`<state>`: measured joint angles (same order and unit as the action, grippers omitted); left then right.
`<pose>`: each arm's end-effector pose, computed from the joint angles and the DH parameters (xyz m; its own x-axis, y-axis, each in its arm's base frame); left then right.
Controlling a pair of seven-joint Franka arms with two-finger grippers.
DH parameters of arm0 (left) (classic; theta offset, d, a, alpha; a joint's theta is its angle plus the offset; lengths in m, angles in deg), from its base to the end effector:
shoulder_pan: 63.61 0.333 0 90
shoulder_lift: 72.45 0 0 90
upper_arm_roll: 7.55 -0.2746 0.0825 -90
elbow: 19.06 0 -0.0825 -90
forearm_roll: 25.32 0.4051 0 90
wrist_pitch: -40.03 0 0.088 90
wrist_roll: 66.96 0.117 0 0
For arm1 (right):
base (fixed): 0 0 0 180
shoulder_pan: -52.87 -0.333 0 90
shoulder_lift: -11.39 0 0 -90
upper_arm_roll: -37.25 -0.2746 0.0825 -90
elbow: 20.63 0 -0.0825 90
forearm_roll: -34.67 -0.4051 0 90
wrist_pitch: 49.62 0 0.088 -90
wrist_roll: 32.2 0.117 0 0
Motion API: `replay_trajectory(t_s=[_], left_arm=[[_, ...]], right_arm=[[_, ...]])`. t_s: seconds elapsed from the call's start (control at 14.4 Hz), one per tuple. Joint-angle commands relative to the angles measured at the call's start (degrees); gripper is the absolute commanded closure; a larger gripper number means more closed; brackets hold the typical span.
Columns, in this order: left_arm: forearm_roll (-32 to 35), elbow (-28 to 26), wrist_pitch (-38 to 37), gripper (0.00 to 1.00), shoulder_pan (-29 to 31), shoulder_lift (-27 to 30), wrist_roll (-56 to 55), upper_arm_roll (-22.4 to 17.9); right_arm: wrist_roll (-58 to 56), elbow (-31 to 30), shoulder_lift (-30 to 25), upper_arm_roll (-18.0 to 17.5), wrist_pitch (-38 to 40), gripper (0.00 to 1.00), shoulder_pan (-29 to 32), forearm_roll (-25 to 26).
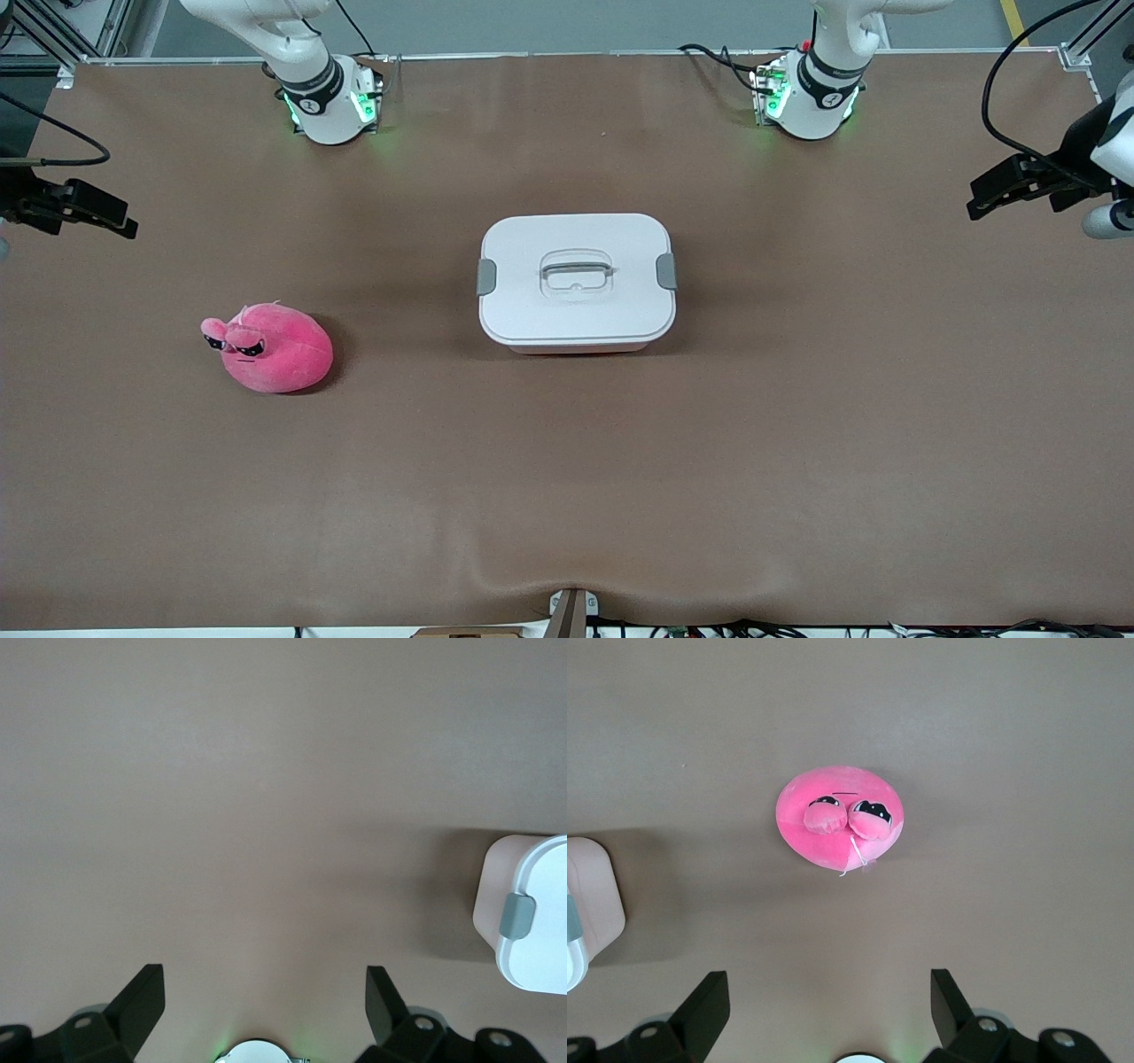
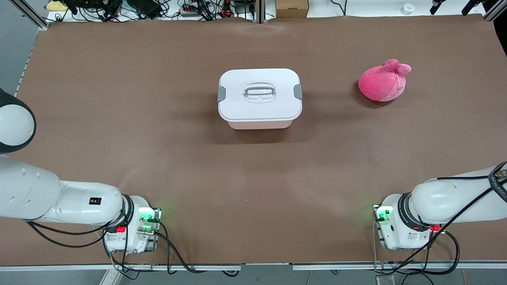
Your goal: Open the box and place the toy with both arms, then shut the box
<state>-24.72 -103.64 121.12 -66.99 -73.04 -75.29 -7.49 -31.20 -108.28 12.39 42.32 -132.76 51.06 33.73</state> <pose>0.5606 -0.0323 0.6001 0.9938 0.0870 -0.0689 0.0858 -0.9961 -0.0206 0.5659 -0.0298 0.5733 0.9927 -0.0722 -0.0962 -0.0738 -0.9972 -0.0132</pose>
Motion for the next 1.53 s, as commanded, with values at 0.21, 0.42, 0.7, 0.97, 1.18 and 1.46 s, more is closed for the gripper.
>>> replay_trajectory(t_s=[0.21,0.42,0.7,0.97,1.18,1.46], left_arm=[[0.6,0.5,-1.0,0.0,0.5,0.3,1.7,-0.5],[0.6,0.5,-0.9,0.0,0.6,-0.1,1.6,-0.5],[1.7,0.5,-0.9,0.0,1.3,-1.8,1.5,-1.3],[1.5,0.5,-0.9,0.0,0.5,-2.0,-3.5,-1.0],[1.6,0.4,-0.9,0.0,-0.3,-2.0,-12.5,-0.3],[0.6,0.4,-0.8,0.0,-1.5,-3.3,-20.8,1.1]], right_arm=[[0.7,0.0,0.0,0.1,-0.2,0.0,-0.7,0.1],[0.6,0.1,0.0,0.2,-0.2,0.0,-0.8,0.1],[0.6,0.5,0.8,0.2,-0.5,0.0,-0.9,0.4],[0.6,0.5,0.9,0.2,-1.8,0.0,-0.8,0.4],[0.6,0.5,1.0,0.2,-1.8,0.0,-0.7,0.4],[0.6,0.5,1.0,0.2,-1.8,0.0,-0.7,0.3]])
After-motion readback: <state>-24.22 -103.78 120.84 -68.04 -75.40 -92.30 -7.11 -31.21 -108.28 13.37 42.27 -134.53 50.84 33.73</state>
